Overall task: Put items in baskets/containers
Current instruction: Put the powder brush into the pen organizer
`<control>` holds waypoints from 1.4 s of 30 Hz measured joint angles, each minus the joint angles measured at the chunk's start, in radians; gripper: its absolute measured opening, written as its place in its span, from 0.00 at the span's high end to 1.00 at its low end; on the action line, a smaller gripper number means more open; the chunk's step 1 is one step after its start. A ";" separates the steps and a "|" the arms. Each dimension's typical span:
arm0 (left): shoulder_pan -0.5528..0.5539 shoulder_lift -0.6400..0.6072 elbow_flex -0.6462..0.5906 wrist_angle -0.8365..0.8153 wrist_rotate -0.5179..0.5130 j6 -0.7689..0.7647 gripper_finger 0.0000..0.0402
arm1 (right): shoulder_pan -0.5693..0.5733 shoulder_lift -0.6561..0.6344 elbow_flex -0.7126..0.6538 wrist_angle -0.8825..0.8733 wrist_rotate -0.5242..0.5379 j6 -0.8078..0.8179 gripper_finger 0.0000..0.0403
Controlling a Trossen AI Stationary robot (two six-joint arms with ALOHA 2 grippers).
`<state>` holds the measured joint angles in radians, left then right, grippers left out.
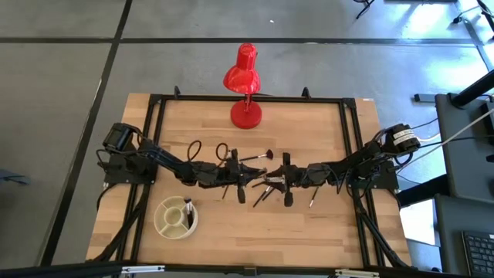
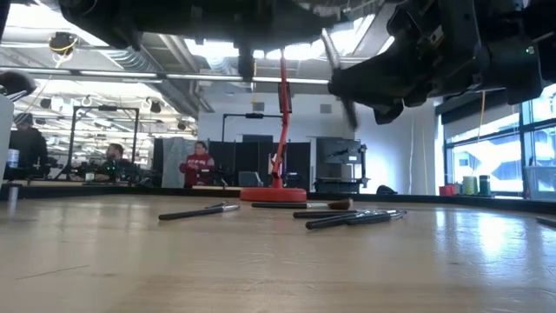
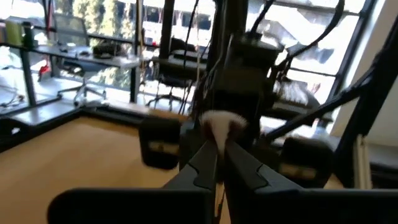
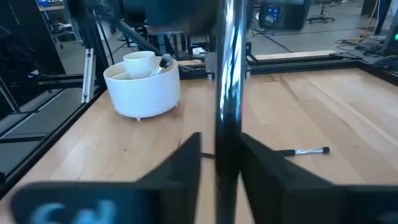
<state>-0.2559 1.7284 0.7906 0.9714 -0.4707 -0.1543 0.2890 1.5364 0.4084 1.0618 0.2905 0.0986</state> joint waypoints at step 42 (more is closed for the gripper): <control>-0.770 -0.658 0.000 -1.036 -0.583 -0.399 0.99 | -0.020 -0.019 0.000 -0.086 0.197 0.104 0.59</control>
<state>-1.0260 1.0705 0.7906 -0.0643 -1.0534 -0.5537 0.2687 1.5170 0.4080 0.9759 0.4871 0.2023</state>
